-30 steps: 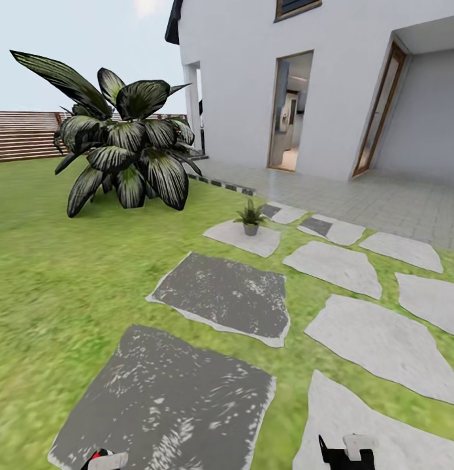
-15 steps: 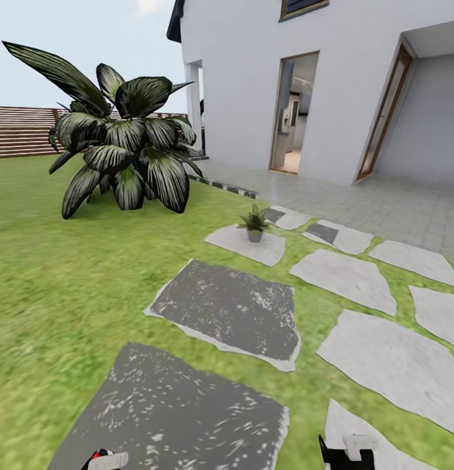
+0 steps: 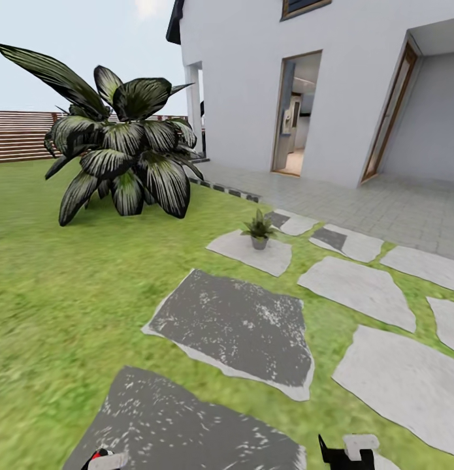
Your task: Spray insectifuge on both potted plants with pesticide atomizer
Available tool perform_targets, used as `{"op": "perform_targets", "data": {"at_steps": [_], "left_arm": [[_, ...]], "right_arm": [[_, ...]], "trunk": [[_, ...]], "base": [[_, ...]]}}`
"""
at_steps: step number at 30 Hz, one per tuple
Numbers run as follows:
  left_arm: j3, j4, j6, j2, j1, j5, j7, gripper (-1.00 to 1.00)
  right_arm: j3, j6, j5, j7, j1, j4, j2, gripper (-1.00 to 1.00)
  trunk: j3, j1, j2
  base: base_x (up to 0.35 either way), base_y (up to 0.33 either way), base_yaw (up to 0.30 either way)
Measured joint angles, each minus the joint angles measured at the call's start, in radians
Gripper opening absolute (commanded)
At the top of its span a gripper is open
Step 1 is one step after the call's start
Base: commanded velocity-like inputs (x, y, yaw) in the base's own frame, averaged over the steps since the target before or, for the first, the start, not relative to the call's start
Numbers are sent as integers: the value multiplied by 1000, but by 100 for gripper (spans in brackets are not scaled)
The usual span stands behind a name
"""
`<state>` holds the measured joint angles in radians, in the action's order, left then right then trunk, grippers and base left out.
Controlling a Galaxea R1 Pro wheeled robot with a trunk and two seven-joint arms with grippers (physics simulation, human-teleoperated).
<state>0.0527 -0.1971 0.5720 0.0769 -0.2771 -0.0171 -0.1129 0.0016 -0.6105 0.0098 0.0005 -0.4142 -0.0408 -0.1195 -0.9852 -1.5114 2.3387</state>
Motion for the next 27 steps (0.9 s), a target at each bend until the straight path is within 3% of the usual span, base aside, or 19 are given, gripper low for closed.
{"op": "perform_targets", "data": {"at_steps": [27], "left_arm": [[0, 0, 0, 0, 0, 0, 0, -100]], "right_arm": [[0, 1, 0, 0, 1, 0, 0, 100]], "trunk": [[0, 0, 0]], "base": [[339, 85, 0]]}}
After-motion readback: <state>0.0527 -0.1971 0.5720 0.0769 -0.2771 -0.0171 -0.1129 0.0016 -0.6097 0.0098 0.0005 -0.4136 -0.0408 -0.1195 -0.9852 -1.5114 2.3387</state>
